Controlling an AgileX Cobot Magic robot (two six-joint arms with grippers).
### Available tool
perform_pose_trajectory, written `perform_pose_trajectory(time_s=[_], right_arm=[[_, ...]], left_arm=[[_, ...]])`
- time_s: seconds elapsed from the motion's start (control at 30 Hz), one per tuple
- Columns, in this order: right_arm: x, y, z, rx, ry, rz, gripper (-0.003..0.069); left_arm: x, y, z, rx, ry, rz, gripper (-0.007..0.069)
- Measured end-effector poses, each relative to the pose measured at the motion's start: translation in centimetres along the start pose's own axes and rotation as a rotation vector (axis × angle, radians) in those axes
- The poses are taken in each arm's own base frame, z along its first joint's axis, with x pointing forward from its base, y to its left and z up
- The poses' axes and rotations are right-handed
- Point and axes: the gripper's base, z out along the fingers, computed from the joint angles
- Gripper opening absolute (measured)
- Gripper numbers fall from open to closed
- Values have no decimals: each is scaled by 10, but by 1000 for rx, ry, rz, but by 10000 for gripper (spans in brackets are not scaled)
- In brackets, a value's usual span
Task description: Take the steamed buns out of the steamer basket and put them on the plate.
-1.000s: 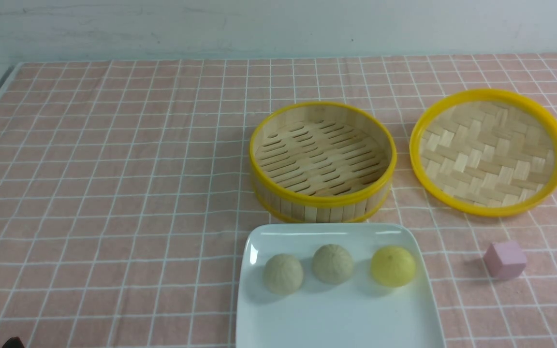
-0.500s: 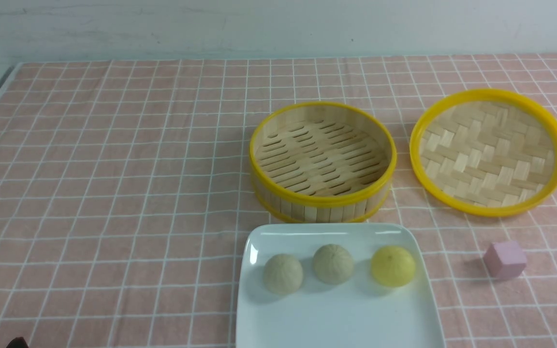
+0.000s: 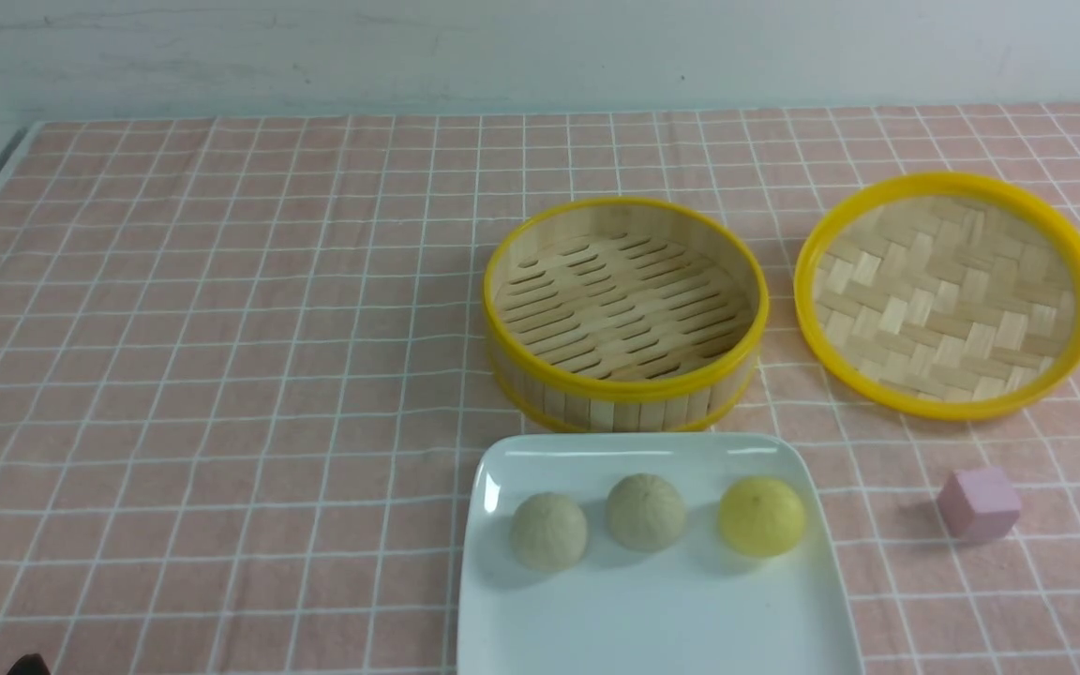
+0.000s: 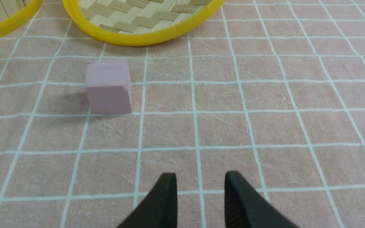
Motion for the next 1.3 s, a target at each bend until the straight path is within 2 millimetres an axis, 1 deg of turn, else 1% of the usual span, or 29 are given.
perform_pose_trajectory(time_s=[1.3], right_arm=[[0,0,0,0,1,0,239]], left_arm=[[0,1,0,-8,-1,21,494]])
